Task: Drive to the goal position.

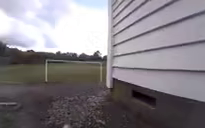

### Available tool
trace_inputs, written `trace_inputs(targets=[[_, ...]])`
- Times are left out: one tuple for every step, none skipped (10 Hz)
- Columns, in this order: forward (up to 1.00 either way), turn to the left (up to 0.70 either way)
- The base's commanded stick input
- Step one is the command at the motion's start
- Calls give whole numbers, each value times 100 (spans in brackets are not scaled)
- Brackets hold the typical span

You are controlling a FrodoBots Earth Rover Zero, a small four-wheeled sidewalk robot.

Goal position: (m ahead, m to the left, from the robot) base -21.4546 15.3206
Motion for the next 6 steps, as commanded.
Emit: trace_inputs(targets=[[0, 70], [0, 70], [0, 70], [0, 70], [0, 70], [0, 70]])
